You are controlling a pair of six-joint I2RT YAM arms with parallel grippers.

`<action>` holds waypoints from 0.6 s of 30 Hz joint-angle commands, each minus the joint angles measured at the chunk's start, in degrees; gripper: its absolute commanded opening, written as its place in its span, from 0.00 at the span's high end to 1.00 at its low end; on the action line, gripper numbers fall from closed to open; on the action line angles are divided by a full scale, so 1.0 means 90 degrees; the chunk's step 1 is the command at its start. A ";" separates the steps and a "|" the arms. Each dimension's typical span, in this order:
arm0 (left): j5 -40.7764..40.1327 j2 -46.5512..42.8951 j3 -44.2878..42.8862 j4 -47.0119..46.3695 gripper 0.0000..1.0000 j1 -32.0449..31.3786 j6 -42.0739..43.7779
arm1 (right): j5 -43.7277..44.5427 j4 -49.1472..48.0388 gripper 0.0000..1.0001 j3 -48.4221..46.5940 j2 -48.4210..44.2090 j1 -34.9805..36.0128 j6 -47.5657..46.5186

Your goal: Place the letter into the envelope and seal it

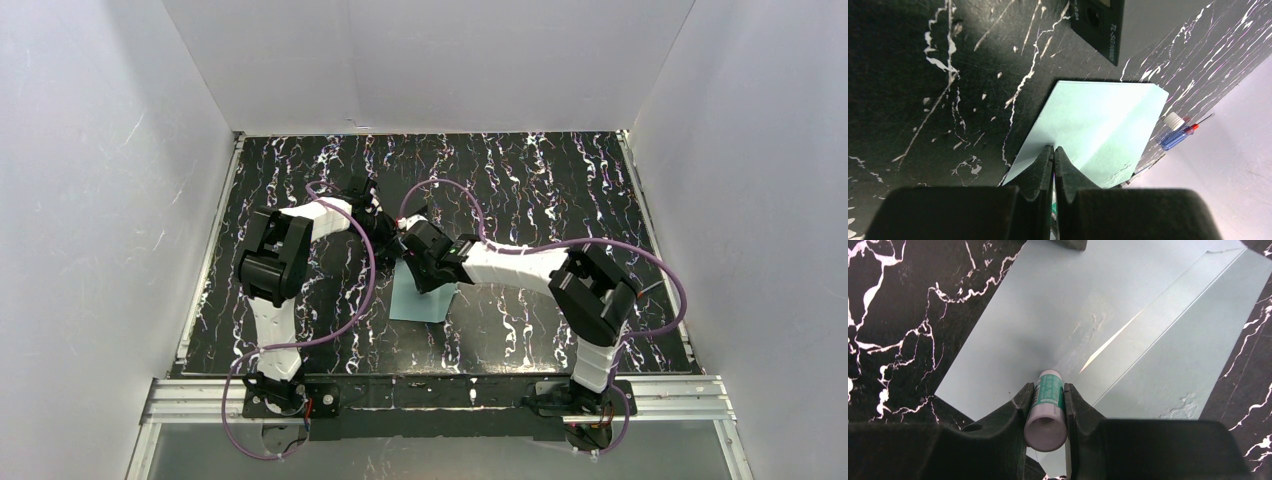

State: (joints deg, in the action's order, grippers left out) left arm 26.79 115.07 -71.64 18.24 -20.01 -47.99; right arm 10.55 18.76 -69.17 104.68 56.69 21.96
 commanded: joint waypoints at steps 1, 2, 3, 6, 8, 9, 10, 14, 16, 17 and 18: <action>-0.1122 0.0580 0.0283 0.0501 1.00 -0.0140 0.0185 | -0.0398 0.0625 0.99 0.0345 -0.0068 0.0069 -0.0127; -0.1121 0.0582 0.0285 0.0502 1.00 -0.0142 0.0199 | -0.0308 0.0617 0.99 0.0366 -0.0055 0.0069 -0.0120; -0.1115 0.0584 0.0284 0.0503 1.00 -0.0141 0.0205 | -0.0079 0.0637 0.99 0.0357 -0.0029 0.0069 -0.0095; -0.1042 0.0607 0.0271 0.0485 1.00 -0.0141 0.0248 | 0.0346 0.0498 0.99 0.0382 0.0092 0.0010 -0.0067; -0.0982 0.0609 0.0255 0.0475 1.00 -0.0140 0.0290 | 0.0412 0.0166 0.99 0.0491 0.0146 -0.0094 -0.0084; -0.0953 0.0609 0.0246 0.0474 1.00 -0.0140 0.0316 | 0.0479 0.0059 0.99 0.0485 0.0214 -0.0142 -0.0119; -0.0930 0.0609 0.0235 0.0482 1.00 -0.0145 0.0349 | 0.0590 0.0031 0.99 0.0442 0.0295 -0.0166 -0.0146; -0.0863 0.0614 0.0234 0.0492 1.00 -0.0140 0.0397 | 0.0917 -0.0127 0.99 0.0387 0.0507 -0.0379 -0.0171; -0.0834 0.0623 0.0249 0.0479 1.00 -0.0141 0.0408 | 0.0928 -0.0077 0.99 0.0276 0.0601 -0.0524 -0.0200; -0.0826 0.0633 0.0253 0.0470 1.00 -0.0140 0.0404 | 0.0885 -0.0036 0.99 0.0193 0.0651 -0.0578 -0.0224; -0.0803 0.0633 0.0256 0.0460 1.00 -0.0140 0.0406 | 0.0819 -0.0043 0.99 0.0120 0.0669 -0.0593 -0.0290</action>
State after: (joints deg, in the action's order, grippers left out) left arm 27.35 115.42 -72.01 18.41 -19.99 -46.98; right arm 14.85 13.04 -68.18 105.71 53.82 21.80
